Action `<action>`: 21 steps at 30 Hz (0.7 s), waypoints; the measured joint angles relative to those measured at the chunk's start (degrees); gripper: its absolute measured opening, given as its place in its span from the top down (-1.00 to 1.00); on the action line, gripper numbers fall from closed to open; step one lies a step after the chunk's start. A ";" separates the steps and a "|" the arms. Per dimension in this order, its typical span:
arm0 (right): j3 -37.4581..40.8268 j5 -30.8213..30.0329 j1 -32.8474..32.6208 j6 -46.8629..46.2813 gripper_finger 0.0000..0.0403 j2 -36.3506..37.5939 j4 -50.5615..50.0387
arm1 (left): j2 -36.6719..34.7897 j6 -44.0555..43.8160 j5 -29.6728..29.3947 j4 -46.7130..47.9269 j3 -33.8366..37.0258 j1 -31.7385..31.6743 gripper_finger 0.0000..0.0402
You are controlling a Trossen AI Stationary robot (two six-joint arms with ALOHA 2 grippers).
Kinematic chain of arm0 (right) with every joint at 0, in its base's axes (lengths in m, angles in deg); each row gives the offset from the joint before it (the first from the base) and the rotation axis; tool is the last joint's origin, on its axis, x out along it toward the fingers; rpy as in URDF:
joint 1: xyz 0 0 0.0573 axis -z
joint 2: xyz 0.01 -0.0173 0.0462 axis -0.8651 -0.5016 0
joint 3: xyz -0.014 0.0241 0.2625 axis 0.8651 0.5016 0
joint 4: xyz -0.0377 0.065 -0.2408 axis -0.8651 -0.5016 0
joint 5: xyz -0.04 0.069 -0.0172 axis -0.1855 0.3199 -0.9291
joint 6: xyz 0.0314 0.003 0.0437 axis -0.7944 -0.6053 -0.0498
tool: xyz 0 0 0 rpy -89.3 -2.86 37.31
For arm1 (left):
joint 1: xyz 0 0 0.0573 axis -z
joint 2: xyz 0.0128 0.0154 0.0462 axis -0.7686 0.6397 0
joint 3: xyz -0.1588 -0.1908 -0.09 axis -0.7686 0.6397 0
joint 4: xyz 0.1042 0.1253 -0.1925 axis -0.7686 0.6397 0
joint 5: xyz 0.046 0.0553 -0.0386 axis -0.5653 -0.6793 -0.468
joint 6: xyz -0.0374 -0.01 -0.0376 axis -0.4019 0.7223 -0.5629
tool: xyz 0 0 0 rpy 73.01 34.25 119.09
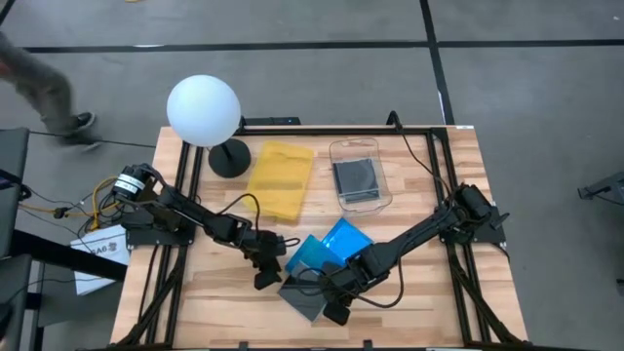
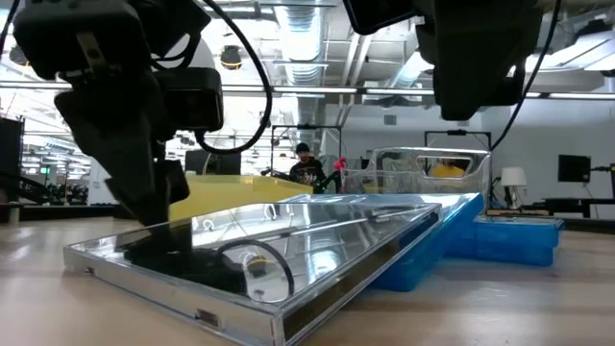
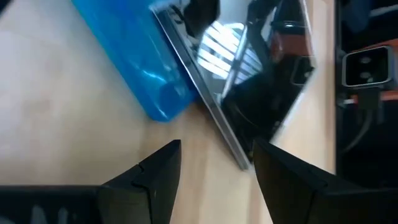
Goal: Pick & place jewel cases by type
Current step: Put the black CD case into the transparent bin
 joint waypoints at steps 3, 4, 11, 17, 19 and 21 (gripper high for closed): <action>0.00 0.24 -0.35 0.27 1.00 -0.89 1.28 | 0.00 -2.79 0.67 -0.06 0.00 0.73 0.04; 0.15 0.31 -0.55 0.25 1.00 -0.96 0.74 | -0.02 -3.30 0.58 -0.08 0.00 0.94 0.04; 0.09 2.05 -1.58 -0.10 1.00 -2.87 3.57 | -0.02 -4.44 -4.06 -1.74 -0.04 1.23 0.04; 0.04 3.02 -1.54 0.19 1.00 -3.82 3.98 | 0.98 -5.21 -4.52 -1.85 -0.04 1.34 0.04; 0.04 2.45 -1.23 0.25 1.00 -3.80 4.04 | 2.21 -6.54 -4.10 -2.92 -0.04 1.66 0.04; 0.04 2.27 -0.92 0.30 1.00 -3.80 4.00 | 3.78 -7.86 -3.48 -5.55 -0.05 2.33 0.04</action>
